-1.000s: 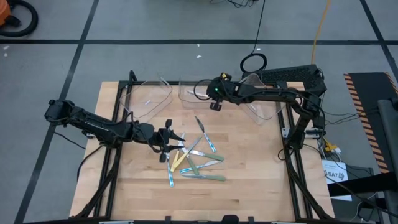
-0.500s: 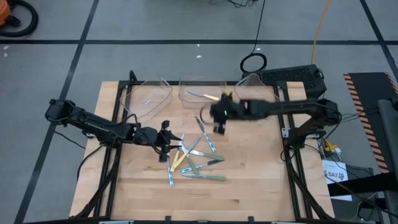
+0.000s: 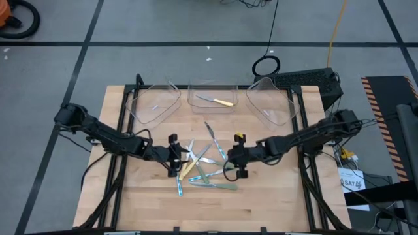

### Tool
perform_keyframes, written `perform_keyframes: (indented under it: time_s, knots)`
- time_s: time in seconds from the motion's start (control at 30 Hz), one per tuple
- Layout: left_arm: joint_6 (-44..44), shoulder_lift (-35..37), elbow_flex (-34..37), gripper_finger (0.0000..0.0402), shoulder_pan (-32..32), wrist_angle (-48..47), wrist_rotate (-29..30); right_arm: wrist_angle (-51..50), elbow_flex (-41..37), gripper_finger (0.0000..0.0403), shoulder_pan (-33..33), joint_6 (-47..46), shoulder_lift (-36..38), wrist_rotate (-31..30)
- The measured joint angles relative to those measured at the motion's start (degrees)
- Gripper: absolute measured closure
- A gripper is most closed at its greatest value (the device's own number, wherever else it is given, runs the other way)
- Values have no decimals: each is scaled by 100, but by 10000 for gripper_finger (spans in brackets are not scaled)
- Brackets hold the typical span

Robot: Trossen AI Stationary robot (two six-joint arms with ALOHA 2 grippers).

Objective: Sort silverware by color (type)
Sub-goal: Put the right yellow table knife into the center transparent bin

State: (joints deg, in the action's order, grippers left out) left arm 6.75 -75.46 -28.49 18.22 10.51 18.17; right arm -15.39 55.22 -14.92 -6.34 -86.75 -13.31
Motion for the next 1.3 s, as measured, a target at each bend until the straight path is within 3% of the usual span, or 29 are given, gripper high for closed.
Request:
perform_keyframes:
  time_s: [0.23, 0.6, 0.7, 1.07, 1.3]
  knots:
    - [878, -33, 0, 137, 148, -15, 0, 53, -2, 289, -17, -51, -1, -9]
    - [1801, -31, -2, 134, 498, -194, 19, 56, -2, 289, -15, -32, -1, -10]
    - [2154, -31, -2, 134, 677, -487, 296, 56, -2, 289, -15, -29, -1, -10]
    - [2192, -49, -2, 135, 1156, -429, 750, 99, -2, 289, -6, 37, -1, -14]
    - [2192, -814, -11, 135, 1184, 134, 772, 85, -2, 289, -6, -5, -1, -14]
